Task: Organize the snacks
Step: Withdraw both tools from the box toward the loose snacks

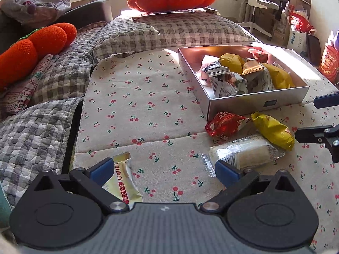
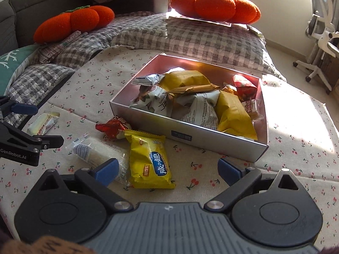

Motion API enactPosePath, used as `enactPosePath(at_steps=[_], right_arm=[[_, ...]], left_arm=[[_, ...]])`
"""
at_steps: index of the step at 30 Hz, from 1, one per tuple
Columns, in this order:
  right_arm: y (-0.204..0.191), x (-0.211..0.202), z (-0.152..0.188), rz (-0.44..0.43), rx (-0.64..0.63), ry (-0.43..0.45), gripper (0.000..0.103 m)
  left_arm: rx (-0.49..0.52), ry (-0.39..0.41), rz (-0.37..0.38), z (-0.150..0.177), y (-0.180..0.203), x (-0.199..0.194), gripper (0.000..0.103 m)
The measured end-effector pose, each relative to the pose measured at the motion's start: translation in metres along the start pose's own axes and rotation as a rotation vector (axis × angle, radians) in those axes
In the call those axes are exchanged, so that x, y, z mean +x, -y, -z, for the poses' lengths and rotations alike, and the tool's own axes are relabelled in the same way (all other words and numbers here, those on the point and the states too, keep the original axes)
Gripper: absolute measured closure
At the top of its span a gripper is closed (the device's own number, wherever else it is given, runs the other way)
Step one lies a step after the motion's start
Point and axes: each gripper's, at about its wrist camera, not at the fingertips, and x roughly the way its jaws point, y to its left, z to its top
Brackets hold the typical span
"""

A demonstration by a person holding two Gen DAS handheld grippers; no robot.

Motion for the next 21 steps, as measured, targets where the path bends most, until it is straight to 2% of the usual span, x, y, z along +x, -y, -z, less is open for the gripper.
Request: enactPosePath(at_steps=[4,8,11,16,18,21], right_arm=[[-0.006,0.006,0.001,-0.020,-0.010,-0.004,0.004],[-0.004,0.015,-0.002,-0.030,0.027,-0.014,0.006],[-0.002,0.025,-0.002,-0.036,0.058,-0.031,0.015],[0.000,0.041,-0.001,-0.068,0.110,-0.073,0.044],[0.000,0.044,0.000,-0.078,0.115,-0.089,0.051],[-0.002,0.044,0.000,-0.068,0.097,-0.088,0.055]], left_arm=[[-0.010,0.007,0.049,0.001,-0.001,0.005,0.000],[0.037,0.027,0.088,-0.001,0.011,0.008,0.000],[0.078,0.035,0.127,-0.003,0.022,0.011,0.000],[0.151,0.025,0.194,-0.005,0.040,0.017,0.001],[0.177,0.020,0.210,-0.006,0.047,0.019,0.001],[0.213,0.020,0.220,-0.007,0.056,0.022,0.002]])
